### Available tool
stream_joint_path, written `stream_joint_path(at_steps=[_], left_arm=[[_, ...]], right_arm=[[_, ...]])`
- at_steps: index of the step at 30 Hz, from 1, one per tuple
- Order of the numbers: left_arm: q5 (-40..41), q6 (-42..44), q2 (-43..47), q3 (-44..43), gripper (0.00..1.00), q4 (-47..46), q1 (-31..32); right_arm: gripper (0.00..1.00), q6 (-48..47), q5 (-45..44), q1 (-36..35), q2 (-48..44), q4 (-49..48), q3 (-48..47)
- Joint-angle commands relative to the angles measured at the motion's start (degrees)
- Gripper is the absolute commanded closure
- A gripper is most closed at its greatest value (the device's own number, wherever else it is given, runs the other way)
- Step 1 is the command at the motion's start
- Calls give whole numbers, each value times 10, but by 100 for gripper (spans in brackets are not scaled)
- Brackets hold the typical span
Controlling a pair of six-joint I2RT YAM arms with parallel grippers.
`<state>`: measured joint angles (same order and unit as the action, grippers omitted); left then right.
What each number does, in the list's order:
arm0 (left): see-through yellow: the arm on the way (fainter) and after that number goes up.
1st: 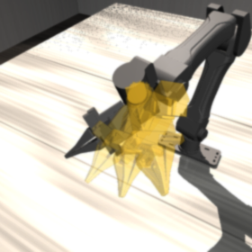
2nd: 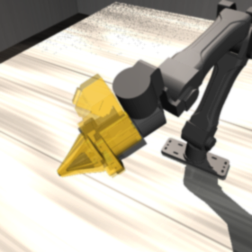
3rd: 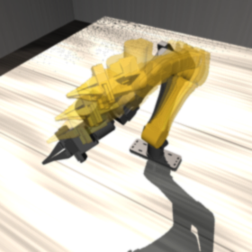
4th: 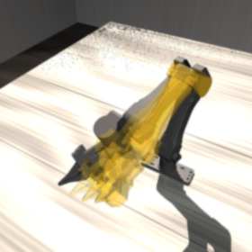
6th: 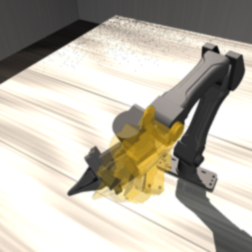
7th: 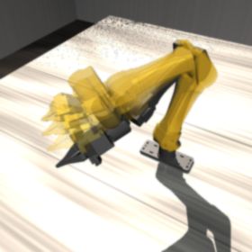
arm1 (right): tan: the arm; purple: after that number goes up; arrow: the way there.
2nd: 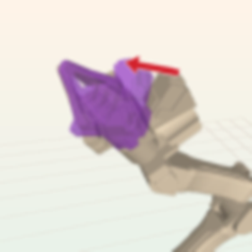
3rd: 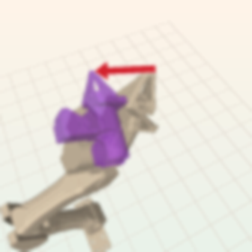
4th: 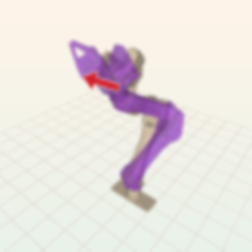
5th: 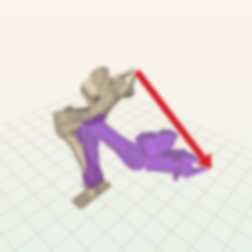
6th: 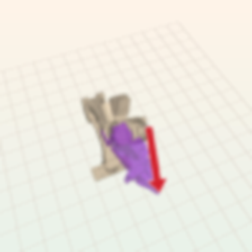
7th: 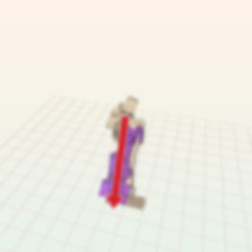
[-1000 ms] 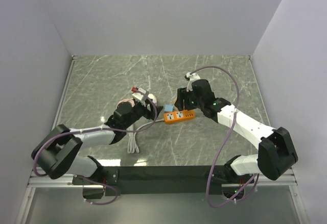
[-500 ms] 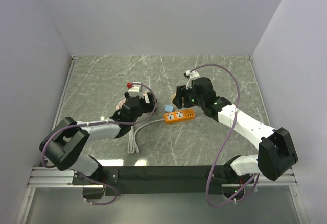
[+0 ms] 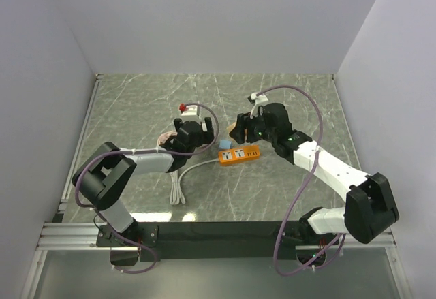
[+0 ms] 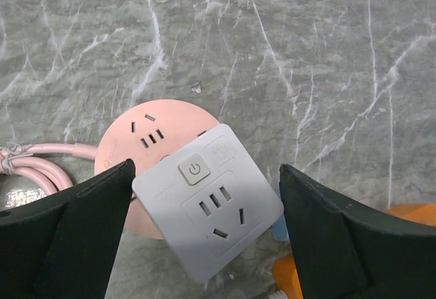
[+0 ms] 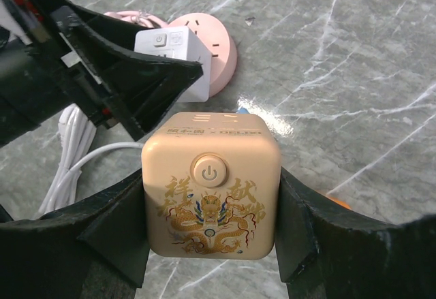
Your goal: Insert the plug
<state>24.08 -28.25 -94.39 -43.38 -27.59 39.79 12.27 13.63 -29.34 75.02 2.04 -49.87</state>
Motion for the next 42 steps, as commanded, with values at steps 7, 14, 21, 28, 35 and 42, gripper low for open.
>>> stream_joint_path(at_steps=[7,14,21,28,35,42], left_arm=[[26,42,-12,-26,36,56,6],[-60,141,40,31,65,30,6],[-219,204,91,70,91,13,-2],[-374,225,143,89,93,6,-39],[-390,237,144,66,79,41,-55],[-271,180,140,61,19,62,-24]], right_arm=[[100,-5,24,12,-22,-56,3],[100,-3,36,19,-16,-53,1],[100,-5,53,27,-31,-42,1],[100,-8,58,28,-52,-37,5],[100,-9,64,31,-49,-44,10],[100,-10,69,33,-50,-55,14]])
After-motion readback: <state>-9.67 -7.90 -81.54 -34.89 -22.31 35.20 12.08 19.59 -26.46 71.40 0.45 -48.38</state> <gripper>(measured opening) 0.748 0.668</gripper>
